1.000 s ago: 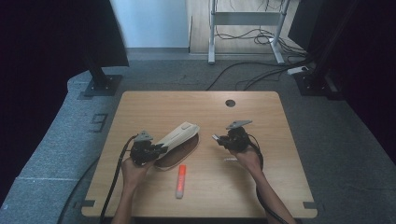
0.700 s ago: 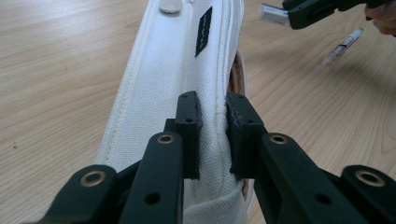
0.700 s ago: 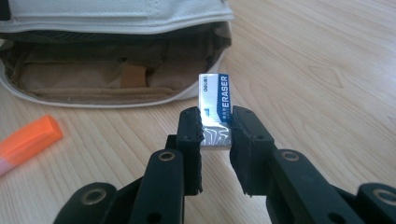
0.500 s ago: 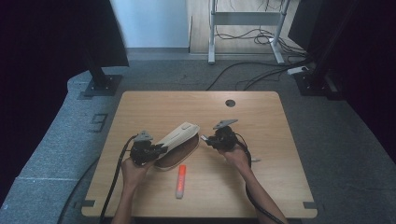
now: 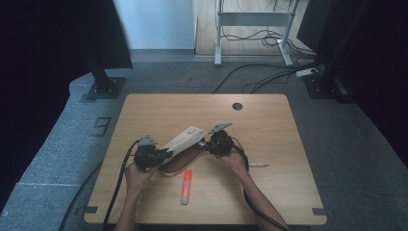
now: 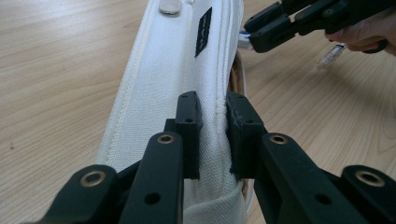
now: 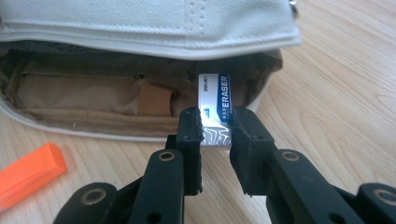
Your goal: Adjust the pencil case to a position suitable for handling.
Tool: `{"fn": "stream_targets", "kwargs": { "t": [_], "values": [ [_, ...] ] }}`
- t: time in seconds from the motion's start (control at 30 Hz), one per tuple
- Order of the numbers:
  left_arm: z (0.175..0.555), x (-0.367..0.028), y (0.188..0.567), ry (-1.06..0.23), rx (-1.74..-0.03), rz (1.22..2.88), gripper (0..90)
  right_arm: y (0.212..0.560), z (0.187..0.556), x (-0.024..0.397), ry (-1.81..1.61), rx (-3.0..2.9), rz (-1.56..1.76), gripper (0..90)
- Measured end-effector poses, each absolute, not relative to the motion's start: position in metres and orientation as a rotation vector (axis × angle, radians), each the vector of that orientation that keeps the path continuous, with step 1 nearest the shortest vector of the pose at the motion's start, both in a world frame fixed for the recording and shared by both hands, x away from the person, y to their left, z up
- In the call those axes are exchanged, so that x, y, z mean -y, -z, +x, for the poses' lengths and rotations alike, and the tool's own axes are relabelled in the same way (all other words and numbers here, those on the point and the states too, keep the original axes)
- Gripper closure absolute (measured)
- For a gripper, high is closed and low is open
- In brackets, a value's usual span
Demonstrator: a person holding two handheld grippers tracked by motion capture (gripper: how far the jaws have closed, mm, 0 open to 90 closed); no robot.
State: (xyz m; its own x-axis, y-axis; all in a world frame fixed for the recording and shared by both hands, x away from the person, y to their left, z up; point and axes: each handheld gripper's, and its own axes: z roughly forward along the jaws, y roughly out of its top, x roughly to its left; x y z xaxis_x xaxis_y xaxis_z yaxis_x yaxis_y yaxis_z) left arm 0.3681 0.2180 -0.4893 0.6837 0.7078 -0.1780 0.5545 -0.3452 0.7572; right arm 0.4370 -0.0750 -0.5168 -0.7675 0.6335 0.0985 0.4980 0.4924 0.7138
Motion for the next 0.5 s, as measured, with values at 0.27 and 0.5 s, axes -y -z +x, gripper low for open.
{"fn": "stream_targets", "kwargs": {
  "t": [0.27, 0.5],
  "values": [
    [0.368, -0.217, 0.489, -0.222, -0.968, 2.042, 76.7, 0.523, 0.444, 0.060, -1.096, -2.563, 0.969, 72.1],
    [0.368, -0.216, 0.489, -0.220, -0.962, 2.048, 76.7, 0.528, 0.449, 0.051, -1.094, -2.556, 0.979, 71.8]
  ]
}}
